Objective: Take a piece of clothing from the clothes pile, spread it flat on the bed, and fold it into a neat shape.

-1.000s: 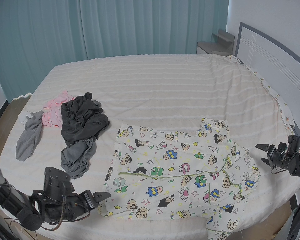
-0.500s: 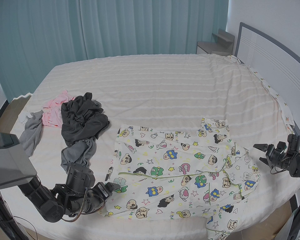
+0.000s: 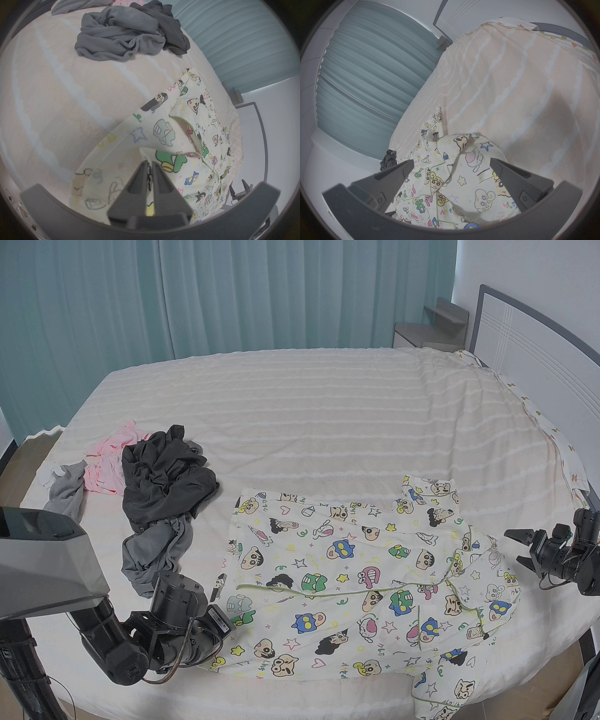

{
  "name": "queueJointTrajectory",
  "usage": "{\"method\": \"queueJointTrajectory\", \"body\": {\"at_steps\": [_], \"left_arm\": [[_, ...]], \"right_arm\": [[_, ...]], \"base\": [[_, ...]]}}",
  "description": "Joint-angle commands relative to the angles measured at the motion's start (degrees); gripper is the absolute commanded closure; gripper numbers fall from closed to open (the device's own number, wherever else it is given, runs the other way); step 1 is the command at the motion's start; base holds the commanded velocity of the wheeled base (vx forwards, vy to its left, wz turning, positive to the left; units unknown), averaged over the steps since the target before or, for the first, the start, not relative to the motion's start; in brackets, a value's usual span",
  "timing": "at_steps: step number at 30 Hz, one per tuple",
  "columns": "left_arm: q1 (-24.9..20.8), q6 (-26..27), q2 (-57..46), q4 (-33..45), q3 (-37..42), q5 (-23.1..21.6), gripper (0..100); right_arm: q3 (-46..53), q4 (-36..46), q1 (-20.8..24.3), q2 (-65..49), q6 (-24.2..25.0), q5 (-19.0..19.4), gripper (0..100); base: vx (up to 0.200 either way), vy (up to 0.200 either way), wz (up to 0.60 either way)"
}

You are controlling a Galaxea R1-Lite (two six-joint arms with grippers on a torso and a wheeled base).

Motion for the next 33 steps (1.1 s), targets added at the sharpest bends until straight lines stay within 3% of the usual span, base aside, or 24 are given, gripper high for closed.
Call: {"method": "queueJointTrajectory", "body": {"at_steps": [1, 4, 13, 22, 27, 33], "left_arm": [[0.01, 0.40, 3.15, -3.58, -0.33, 2.35, 100], [0.09, 0.75, 1.92, -5.78, -0.07, 4.19, 100], [0.18, 2.95, -5.82, -6.31, 0.10, 4.19, 100], [0.53, 11.03, -16.27, -10.96, 1.86, 3.84, 100], [0.80, 11.91, -15.48, -11.14, 1.95, 4.02, 100], [4.23, 12.44, -10.03, -11.23, 1.60, 4.11, 100]], "right_arm": [[0.68, -0.09, 0.61, 0.00, -0.30, 0.12, 0], [0.95, -0.09, 0.70, -0.26, -0.39, 0.12, 0], [1.65, -1.76, 0.70, -0.44, -0.12, 0.29, 0], [2.44, -4.31, 0.70, -0.09, 0.23, 0.29, 0], [2.53, -4.31, 0.70, -0.09, 0.14, 0.38, 0], [2.53, -4.31, 0.70, -0.09, 0.14, 0.38, 0]], "base": [[0.000, 0.000, 0.00], [0.000, 0.000, 0.00], [0.000, 0.000, 0.00], [0.000, 0.000, 0.00], [0.000, 0.000, 0.00], [0.000, 0.000, 0.00]]}}
